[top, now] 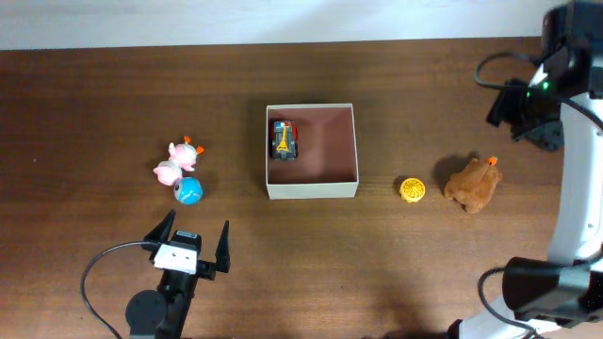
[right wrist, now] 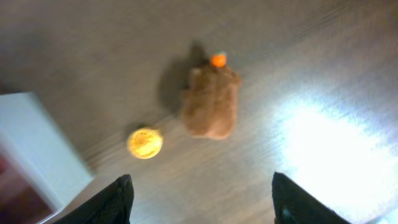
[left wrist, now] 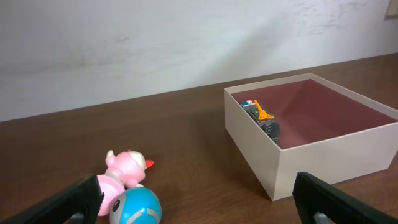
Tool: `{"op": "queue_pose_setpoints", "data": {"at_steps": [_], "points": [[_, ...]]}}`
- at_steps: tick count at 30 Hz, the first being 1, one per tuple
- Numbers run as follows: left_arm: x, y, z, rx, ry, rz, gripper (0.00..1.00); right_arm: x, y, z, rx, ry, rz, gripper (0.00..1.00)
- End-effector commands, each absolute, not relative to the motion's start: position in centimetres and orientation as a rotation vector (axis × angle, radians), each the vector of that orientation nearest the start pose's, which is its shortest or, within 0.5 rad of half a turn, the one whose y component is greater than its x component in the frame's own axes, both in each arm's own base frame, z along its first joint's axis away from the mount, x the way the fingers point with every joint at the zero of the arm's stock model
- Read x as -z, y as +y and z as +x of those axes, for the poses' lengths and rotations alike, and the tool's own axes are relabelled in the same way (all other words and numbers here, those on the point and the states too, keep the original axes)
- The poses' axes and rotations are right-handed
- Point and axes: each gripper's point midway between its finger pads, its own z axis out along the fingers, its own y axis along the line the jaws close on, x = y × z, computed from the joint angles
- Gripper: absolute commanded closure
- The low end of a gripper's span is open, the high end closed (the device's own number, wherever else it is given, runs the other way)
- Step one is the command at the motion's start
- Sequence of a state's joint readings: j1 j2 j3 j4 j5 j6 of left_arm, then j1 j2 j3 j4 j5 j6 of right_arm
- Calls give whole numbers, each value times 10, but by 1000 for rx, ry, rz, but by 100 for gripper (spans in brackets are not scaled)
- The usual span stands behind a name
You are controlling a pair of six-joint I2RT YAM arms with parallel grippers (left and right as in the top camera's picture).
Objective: Pack container
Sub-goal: 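Move the right gripper over to the brown plush hamster, then grasp the brown plush hamster with the right gripper and lift it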
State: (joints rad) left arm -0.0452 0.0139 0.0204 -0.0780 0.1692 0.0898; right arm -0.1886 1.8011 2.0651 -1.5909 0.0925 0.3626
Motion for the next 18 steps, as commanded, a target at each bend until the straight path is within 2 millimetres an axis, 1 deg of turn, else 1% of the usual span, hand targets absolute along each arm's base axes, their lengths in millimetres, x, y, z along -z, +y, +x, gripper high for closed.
{"op": "queue_pose_setpoints", "data": {"at_steps": [1, 3, 5, 8, 13, 16, 18], "points": [[-161, -40, 242, 96, 1619, 251, 0, -192, -98, 345, 71, 2900, 849, 34], [-161, -40, 242, 97, 1619, 251, 0, -169, -101, 345, 24, 2930, 821, 34], [-161, -40, 242, 96, 1619, 251, 0, -150, -106, 341, 24, 2944, 841, 29], [-161, -40, 242, 96, 1619, 251, 0, -124, -115, 336, 22, 2945, 885, 28], [-161, -40, 242, 96, 1619, 251, 0, -110, -118, 340, 21, 2932, 865, 28], [-161, -40, 242, 97, 1619, 251, 1, -101, -118, 343, 20, 2907, 895, 28], [-161, -40, 242, 96, 1619, 251, 0, -92, -117, 344, 5, 2899, 892, 29]]}}
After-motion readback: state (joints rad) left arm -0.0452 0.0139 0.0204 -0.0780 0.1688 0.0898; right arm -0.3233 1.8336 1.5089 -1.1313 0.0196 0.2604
